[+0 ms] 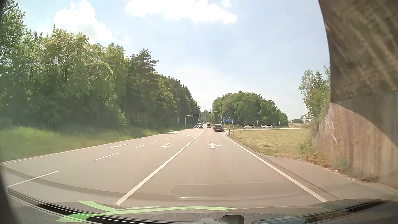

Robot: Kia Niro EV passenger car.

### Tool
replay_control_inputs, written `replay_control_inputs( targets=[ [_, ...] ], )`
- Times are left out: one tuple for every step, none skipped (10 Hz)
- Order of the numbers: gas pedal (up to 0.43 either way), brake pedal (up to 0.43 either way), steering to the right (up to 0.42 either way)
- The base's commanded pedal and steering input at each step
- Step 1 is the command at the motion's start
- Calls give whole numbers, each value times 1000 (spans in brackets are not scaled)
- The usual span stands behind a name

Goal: Follow the waypoints while adhering to traffic rules and regulations

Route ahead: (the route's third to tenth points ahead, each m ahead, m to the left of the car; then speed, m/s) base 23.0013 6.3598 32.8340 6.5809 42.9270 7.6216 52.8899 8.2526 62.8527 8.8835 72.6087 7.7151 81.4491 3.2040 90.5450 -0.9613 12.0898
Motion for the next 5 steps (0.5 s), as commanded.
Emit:
replay_control_inputs(
  targets=[
    [118, 0, -4],
    [118, 0, -3],
    [118, 0, -3],
    [118, 0, -3],
    [130, 0, -4]
  ],
)
